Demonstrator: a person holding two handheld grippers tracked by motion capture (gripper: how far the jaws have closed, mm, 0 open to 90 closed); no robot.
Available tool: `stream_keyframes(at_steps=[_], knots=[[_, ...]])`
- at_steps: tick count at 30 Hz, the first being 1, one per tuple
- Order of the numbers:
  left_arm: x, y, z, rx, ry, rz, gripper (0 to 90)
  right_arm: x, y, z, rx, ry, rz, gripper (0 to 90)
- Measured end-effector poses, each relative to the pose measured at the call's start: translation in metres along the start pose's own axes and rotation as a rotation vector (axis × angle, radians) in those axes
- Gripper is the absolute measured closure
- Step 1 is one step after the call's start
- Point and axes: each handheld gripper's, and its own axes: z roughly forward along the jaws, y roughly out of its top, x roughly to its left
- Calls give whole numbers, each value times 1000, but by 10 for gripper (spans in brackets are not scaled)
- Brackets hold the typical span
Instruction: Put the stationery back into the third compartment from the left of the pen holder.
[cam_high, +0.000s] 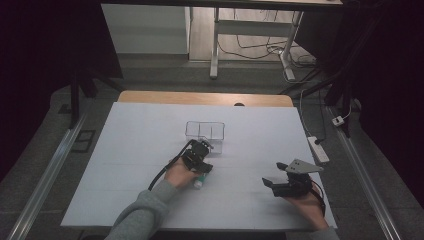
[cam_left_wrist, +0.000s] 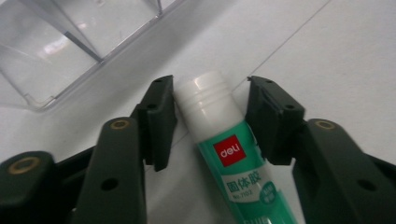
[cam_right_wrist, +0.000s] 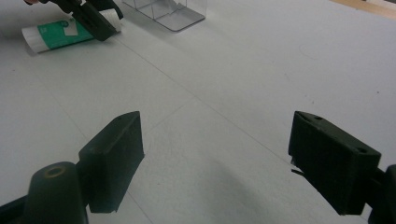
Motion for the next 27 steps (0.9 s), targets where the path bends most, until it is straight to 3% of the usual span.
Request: stream_keyframes(at_steps=[3,9,18,21,27], knots=[[2,0,-1,0,-6,-19,555,0,0,0,0,-4,1,175],[-3,0,-1,10,10,7,582,0,0,0,5,-12,-5,176],[3,-1,-4,16,-51,31,628,0,0,1,2,-8,-1,176],[6,-2,-10,-4,-72,37,638,0,0,0,8,-17,-5,176],[18,-8,-30,-88,-126,40,643,0,0,0,7,-22,-3,176]])
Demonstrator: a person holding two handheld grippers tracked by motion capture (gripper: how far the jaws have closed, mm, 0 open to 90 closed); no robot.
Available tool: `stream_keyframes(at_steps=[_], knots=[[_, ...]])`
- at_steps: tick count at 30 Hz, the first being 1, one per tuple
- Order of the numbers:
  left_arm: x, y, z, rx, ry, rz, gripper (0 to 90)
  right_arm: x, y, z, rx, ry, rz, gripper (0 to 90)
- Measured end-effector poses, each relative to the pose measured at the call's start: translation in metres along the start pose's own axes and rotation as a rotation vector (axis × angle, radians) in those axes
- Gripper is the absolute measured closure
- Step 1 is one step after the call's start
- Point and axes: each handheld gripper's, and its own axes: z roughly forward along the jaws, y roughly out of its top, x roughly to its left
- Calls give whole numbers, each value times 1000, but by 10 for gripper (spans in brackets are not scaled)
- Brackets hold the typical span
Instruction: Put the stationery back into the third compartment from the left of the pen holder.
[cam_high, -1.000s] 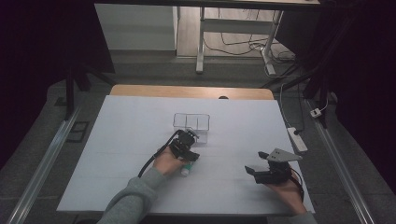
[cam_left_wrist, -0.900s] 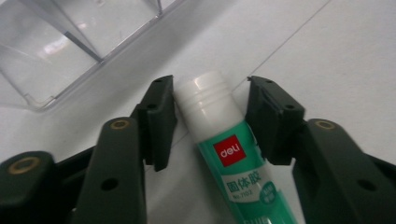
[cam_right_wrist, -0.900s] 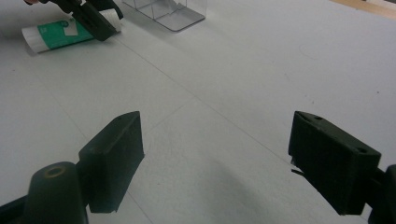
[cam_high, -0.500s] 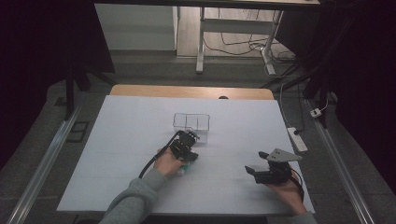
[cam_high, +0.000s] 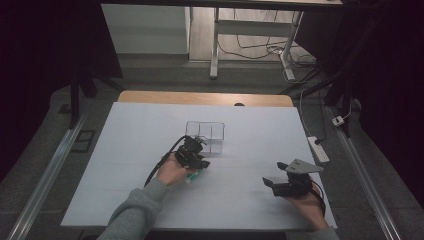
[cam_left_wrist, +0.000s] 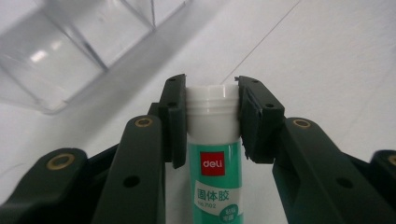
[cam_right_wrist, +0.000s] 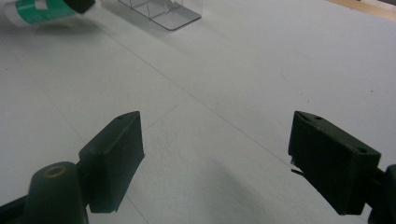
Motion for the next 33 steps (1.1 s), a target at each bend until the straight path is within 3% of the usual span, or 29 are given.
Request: stream_keyframes(at_steps=[10,16,33], knots=[[8,-9,-29,-117,-36,54,643,-1,0,0,-18,-6,4,177],[10,-13,-43,-192,-20,77,643,0,0,0,-13,-8,-9,177],[25,-19,-73,-324,-39,54,643,-1,-2,-2,-11,-22,-9,178]])
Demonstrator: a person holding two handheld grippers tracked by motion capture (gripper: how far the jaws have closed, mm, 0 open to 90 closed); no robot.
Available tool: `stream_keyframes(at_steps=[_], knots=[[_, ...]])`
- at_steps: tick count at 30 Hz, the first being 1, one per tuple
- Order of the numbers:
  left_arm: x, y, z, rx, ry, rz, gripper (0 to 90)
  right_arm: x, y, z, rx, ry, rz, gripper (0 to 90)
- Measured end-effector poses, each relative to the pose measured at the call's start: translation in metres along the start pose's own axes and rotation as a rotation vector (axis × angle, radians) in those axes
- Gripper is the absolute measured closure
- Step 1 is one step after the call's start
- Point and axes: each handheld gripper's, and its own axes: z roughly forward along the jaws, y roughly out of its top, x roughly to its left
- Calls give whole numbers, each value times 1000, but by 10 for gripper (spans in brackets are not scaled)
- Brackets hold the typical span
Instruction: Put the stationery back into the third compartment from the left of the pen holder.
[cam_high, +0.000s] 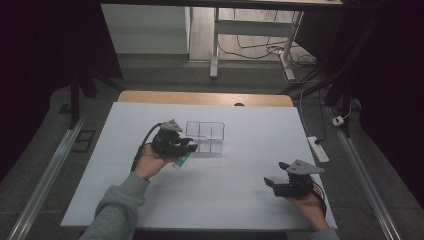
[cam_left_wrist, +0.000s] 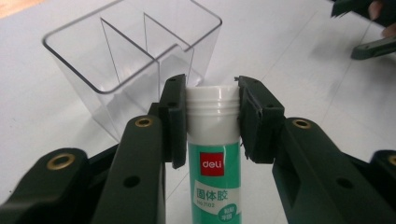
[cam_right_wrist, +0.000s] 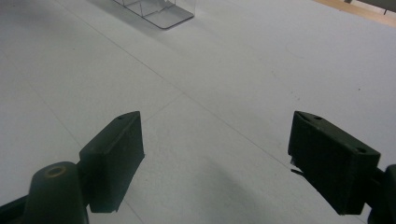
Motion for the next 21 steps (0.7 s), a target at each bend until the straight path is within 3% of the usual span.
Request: stream_keyframes(at_steps=[12,21], knots=[[9,0,-16,-76,-1,-23,643,-1,-1,0,10,-2,-5,177],[10,2,-21,-101,-6,-9,643,0,-1,1,20,-9,-8,177]])
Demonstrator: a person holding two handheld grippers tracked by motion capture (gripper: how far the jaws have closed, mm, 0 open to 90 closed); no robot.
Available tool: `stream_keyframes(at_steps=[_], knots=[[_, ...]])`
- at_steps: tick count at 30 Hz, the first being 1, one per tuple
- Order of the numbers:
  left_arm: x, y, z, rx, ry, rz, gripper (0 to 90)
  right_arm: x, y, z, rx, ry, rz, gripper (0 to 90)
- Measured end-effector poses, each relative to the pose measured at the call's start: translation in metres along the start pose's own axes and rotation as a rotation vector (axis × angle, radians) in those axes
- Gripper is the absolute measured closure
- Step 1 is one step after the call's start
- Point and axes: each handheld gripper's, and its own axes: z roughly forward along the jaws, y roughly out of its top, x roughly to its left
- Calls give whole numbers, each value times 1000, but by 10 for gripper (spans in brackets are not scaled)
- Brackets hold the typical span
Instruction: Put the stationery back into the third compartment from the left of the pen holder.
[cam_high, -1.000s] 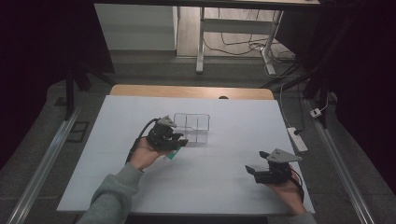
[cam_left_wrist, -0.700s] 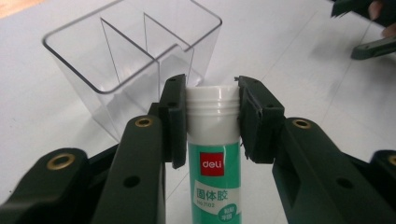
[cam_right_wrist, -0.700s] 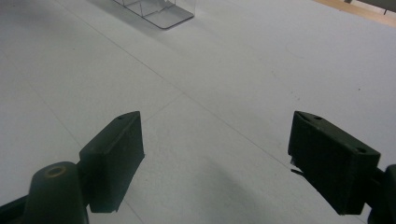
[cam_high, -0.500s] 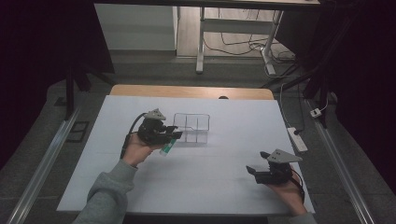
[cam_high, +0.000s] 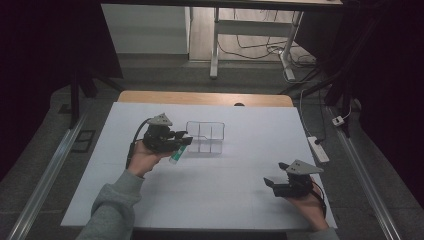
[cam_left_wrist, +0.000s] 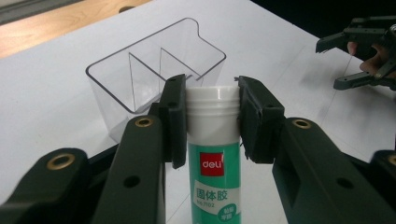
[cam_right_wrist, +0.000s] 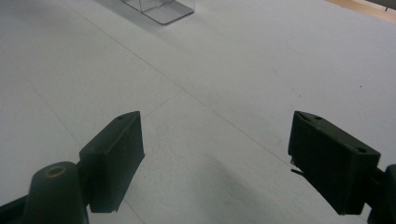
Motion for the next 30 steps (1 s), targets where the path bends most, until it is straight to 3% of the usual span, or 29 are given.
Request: stream_keyframes(at_steps=[13,20,23,30], knots=[[-2,8,1,-31,-7,10,643,0,0,0,-2,6,5,177],[-10,18,6,-60,-13,36,643,1,0,-1,-19,9,12,177],[-11,22,9,-76,-17,30,643,1,0,-1,-19,11,11,177],[-13,33,19,-80,-21,51,642,0,0,0,-15,19,13,177]])
